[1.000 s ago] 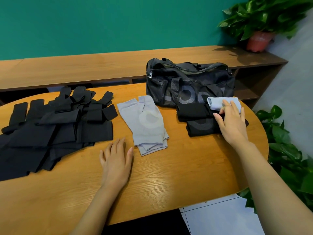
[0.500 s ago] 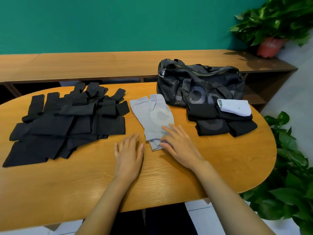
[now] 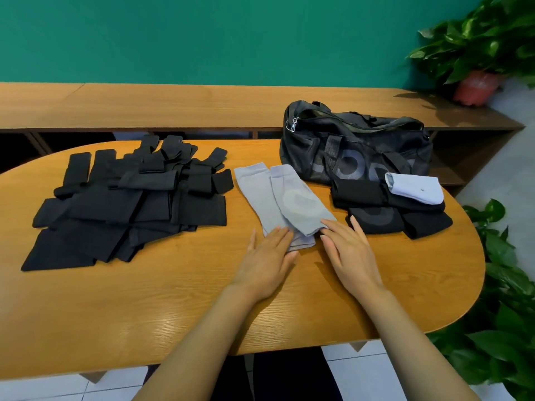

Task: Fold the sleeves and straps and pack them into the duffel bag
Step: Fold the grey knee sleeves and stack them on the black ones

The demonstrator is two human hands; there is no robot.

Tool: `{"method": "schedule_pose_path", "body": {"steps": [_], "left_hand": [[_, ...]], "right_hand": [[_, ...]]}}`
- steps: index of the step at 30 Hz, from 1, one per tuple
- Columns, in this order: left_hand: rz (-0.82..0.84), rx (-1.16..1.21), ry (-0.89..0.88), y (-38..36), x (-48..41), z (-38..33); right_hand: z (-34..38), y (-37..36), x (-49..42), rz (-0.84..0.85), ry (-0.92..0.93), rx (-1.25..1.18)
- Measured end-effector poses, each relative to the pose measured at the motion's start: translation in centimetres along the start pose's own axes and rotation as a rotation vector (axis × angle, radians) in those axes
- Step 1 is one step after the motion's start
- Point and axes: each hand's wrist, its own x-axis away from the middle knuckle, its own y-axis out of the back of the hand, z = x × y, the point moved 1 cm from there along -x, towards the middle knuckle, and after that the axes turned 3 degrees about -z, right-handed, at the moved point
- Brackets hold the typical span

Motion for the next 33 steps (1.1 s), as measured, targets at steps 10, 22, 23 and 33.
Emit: {"method": "schedule_pose_path", "body": {"steps": [10, 22, 23, 33], "left_hand": [[-0.297, -0.016, 0.228, 2.0, 4.5, 6.7], [-0.308, 0.169, -0.153, -0.1, 4.7, 1.4], [-0.337, 0.197, -0.129, -0.4, 4.7, 1.1], [-0.424, 0.281, -0.059, -1.0, 6.0, 0.1]], "right_hand": [[2.6, 0.0, 2.8, 0.083, 0.19, -0.096], [3.6, 1.2, 4.4, 0.084, 0.215, -0.264], [3.3, 1.5, 4.6, 0.094, 0.176, -0.277], [1.1, 2.1, 5.8, 0.117, 0.023, -0.166]]}}
